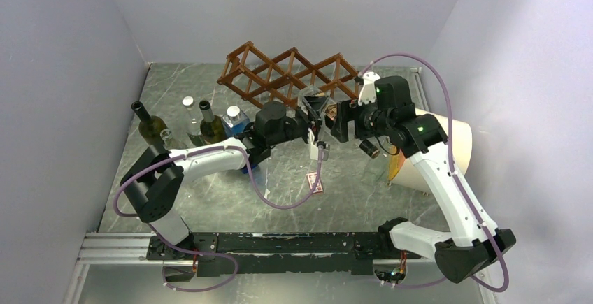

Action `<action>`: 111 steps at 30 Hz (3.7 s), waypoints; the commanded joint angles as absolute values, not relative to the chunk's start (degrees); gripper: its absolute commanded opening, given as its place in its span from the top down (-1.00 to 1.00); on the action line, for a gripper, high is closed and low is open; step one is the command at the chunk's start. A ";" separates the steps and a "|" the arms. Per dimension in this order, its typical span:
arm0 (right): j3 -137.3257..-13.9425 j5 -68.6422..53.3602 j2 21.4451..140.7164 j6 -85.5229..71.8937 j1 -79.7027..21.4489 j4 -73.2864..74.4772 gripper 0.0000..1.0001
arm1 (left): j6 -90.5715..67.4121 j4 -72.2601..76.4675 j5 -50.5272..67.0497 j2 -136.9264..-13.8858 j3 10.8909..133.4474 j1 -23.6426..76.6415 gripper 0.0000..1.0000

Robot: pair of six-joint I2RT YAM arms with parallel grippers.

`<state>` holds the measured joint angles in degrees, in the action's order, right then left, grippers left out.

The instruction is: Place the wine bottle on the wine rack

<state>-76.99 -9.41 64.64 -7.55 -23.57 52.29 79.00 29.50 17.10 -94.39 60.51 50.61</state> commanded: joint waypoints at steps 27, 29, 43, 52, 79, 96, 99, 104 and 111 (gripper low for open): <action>-78.41 0.45 61.68 -11.61 -25.03 45.56 1.00 | 58.33 38.36 17.14 -85.59 62.73 50.80 -0.92; -78.80 1.82 61.47 -12.73 -24.96 45.04 1.00 | 54.98 37.65 15.49 -84.24 61.44 50.80 -0.93; -73.05 1.30 59.68 -17.98 -25.18 37.49 1.00 | 11.87 16.28 -4.27 -67.72 64.25 50.83 -1.00; -67.73 -4.17 60.66 -16.56 -26.91 35.89 1.00 | -2.87 -8.87 -3.95 -63.81 74.83 50.80 -0.99; -55.94 24.46 77.59 -30.68 -40.27 14.54 1.00 | 2.52 -15.41 -12.95 -52.87 66.91 50.80 -0.99; -56.07 31.53 82.00 -35.41 -40.30 9.22 1.00 | 2.74 -16.45 -11.38 -53.80 66.67 50.80 -0.99; -55.65 32.85 82.49 -35.25 -40.10 6.98 1.00 | 2.59 -16.86 -11.34 -54.12 66.98 50.80 -0.99; -54.12 32.72 83.34 -35.78 -38.93 1.54 1.00 | 2.38 -16.74 -11.21 -53.94 66.67 50.80 -0.99; -50.67 27.89 84.69 -37.14 -37.10 -11.50 1.00 | 2.24 -17.03 -11.14 -53.73 66.63 50.80 -0.98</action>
